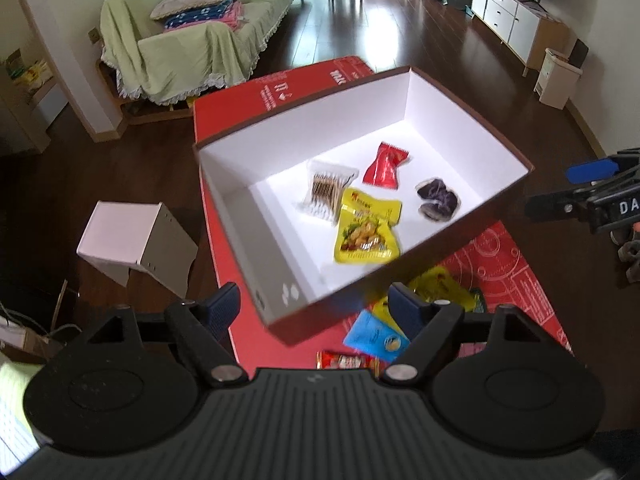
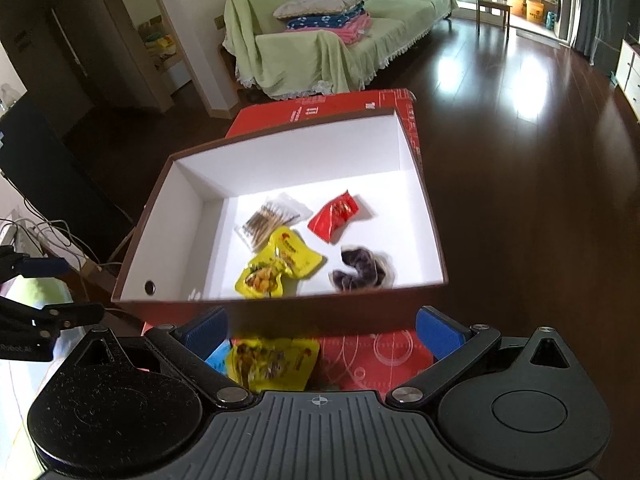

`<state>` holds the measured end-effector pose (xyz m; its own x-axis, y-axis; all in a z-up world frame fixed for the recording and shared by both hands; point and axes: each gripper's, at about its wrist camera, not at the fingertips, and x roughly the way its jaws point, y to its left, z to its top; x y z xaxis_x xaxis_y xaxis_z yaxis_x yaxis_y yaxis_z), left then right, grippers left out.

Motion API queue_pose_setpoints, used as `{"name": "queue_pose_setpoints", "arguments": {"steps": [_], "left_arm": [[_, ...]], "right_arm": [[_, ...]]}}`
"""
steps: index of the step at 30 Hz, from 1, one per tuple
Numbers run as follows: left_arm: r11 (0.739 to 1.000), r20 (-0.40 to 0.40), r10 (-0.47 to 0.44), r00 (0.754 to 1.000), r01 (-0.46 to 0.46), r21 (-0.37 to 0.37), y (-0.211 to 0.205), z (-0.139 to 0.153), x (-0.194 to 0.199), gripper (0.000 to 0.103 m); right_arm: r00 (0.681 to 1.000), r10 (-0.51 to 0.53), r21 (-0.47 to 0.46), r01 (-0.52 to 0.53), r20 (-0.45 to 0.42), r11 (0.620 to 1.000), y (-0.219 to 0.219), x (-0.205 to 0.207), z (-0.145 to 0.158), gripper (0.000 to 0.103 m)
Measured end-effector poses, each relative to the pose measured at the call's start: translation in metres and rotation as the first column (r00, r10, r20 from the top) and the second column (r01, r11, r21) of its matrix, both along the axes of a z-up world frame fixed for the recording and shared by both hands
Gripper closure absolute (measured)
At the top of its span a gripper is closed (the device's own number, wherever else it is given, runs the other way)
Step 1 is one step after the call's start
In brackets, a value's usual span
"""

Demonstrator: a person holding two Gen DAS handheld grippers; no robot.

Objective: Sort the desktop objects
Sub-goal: 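Move both tools back over the remaining pile on the mat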

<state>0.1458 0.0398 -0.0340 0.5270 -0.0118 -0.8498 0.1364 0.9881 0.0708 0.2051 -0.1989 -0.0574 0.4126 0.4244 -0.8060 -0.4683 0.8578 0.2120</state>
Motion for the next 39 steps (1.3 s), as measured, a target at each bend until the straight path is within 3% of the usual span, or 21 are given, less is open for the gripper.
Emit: {"name": "queue_pose_setpoints", "arguments": {"steps": [8,12,17,25,28,32,36,39], "left_arm": [[0.997,-0.095,0.058,0.994,-0.062,-0.042,0.026,-0.038,-0.035,0.025],[0.998,-0.145,0.042,0.989,-0.048,-0.039,0.023,-0.065,-0.050,0.025],[0.996,-0.159,-0.083,0.984,0.084,-0.002,0.003,-0.092,-0.066,0.027],[0.961,-0.157,-0.259,0.953,0.271,0.062,-0.019,-0.121,-0.070,0.035],[0.937,-0.151,-0.325,0.934,0.339,0.082,-0.026,-0.128,-0.068,0.042],[0.901,-0.163,-0.401,0.902,0.420,0.108,-0.034,-0.139,-0.064,0.042],[0.883,-0.173,-0.443,0.880,0.462,0.088,-0.037,-0.148,-0.058,0.044],[0.873,-0.199,-0.457,0.867,0.481,0.087,-0.040,-0.158,-0.055,0.056]], "right_arm": [[0.998,-0.009,-0.021,0.008,-0.054,1.000,-0.010,-0.024,-0.024,0.000],[0.994,-0.015,-0.037,0.011,-0.107,0.999,-0.014,-0.032,-0.042,0.000],[0.990,-0.001,-0.072,-0.010,-0.144,0.997,-0.017,-0.040,-0.062,0.001],[0.982,0.001,-0.084,-0.017,-0.188,0.996,-0.029,-0.041,-0.080,0.001],[0.979,-0.003,-0.087,-0.015,-0.203,0.996,-0.034,-0.042,-0.083,0.001],[0.975,-0.011,-0.092,-0.009,-0.222,0.996,-0.039,-0.041,-0.088,0.001],[0.972,-0.016,-0.091,-0.005,-0.235,0.996,-0.044,-0.042,-0.092,0.001],[0.972,0.001,-0.083,-0.021,-0.235,0.996,-0.043,-0.044,-0.094,0.001]]}}
